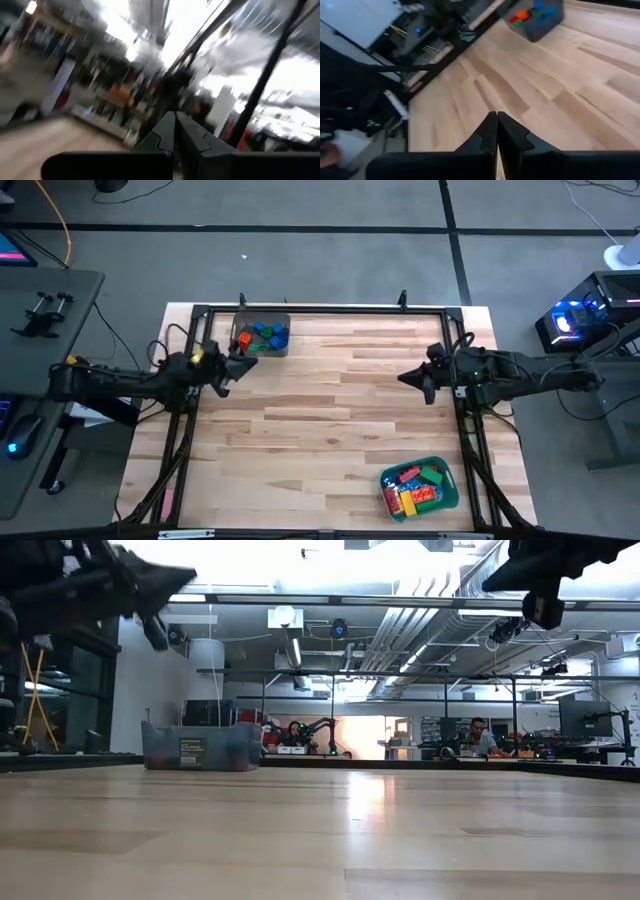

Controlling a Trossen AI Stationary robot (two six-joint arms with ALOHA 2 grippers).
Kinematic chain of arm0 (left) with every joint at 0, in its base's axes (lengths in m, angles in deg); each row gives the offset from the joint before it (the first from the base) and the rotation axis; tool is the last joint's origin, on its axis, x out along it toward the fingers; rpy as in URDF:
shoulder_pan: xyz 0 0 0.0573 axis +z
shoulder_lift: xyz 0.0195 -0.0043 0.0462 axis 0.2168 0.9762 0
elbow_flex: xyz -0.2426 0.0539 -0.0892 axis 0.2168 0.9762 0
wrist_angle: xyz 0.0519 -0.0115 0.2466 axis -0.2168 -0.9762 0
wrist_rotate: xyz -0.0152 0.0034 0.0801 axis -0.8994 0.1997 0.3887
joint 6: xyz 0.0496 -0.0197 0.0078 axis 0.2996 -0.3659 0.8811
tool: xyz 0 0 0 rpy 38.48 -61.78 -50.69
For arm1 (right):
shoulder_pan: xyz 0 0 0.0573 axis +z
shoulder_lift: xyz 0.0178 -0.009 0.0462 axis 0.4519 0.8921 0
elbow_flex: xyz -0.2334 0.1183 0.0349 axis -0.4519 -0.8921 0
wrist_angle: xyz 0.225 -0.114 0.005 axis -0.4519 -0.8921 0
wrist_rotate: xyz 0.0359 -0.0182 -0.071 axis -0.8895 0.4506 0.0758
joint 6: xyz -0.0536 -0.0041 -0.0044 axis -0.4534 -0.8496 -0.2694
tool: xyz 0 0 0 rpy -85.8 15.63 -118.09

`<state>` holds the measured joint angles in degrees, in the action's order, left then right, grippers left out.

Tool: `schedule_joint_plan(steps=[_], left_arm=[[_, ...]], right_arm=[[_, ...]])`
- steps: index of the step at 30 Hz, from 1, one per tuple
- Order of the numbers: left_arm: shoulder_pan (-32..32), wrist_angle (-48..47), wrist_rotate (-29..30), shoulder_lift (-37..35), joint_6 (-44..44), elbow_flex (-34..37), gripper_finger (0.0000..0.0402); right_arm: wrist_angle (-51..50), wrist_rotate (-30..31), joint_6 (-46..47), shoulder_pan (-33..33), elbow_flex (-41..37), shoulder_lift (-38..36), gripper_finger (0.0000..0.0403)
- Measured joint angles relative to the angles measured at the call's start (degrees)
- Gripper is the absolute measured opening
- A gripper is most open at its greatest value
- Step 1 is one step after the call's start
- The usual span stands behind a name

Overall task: Sort blocks by size
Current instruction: Return to Home Position

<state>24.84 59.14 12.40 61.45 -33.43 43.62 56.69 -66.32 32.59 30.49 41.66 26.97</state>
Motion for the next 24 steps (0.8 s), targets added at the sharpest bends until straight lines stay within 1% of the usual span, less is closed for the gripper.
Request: schedule_joint_plan(steps=[3, 8, 10, 12, 14, 17, 19, 21, 23, 24], left_arm=[[0.3, -9.82, -0.08, -0.19, -2.5, 0.02, 0.0], [0.19, -26.37, -1.3, 0.0, -12.98, 0.02, 0.0001], [0.19, -31.89, -1.27, 0.0, -15.34, 0.02, 0.0001], [0.21, -37.21, -1.25, 0.0, -15.96, 0.02, 0.0001], [0.21, -41.56, -1.25, 0.0, -16.2, 0.02, 0.0001], [0.21, -47.53, -1.25, -0.25, -16.22, 0.02, 0.0001], [0.21, -51.46, -1.23, -1.93, -16.23, 0.04, 0.0001], [0.15, -55.55, -1.23, -4.55, -16.23, -0.04, 0.0001], [-0.27, -60.86, -0.97, -9.55, -16.27, 0.04, 0.0001], [-0.59, -60.96, -0.62, -11.77, -16.25, 0.03, 0.0001]], right_arm=[[0.09, -1.61, 0.16, 0.01, 0.0, -1.02, 0.0001], [-1.26, -2.51, -1.69, 1.39, 0.0, -3.87, 0.0001], [-2.16, -1.55, -3.89, 2.44, -0.19, -4.98, 0.0001], [0.67, 0.47, -5.72, 3.26, -2.85, -6.46, 0.0001], [8.53, 0.67, -8.62, 3.46, -7.87, -7.79, 0.0], [24.42, -1.85, -10.89, 3.41, -17.29, -9.05, 0.0], [34.14, -2.99, -11.38, 3.41, -23.03, -9.23, 0.0], [42.05, -3.61, -11.56, 3.39, -28.02, -9.24, 0.0], [48.88, -3.67, -13.08, 3.39, -31.99, -9.22, 0.0], [52.18, -3.69, -13.56, 3.39, -33.45, -9.27, 0.0]])
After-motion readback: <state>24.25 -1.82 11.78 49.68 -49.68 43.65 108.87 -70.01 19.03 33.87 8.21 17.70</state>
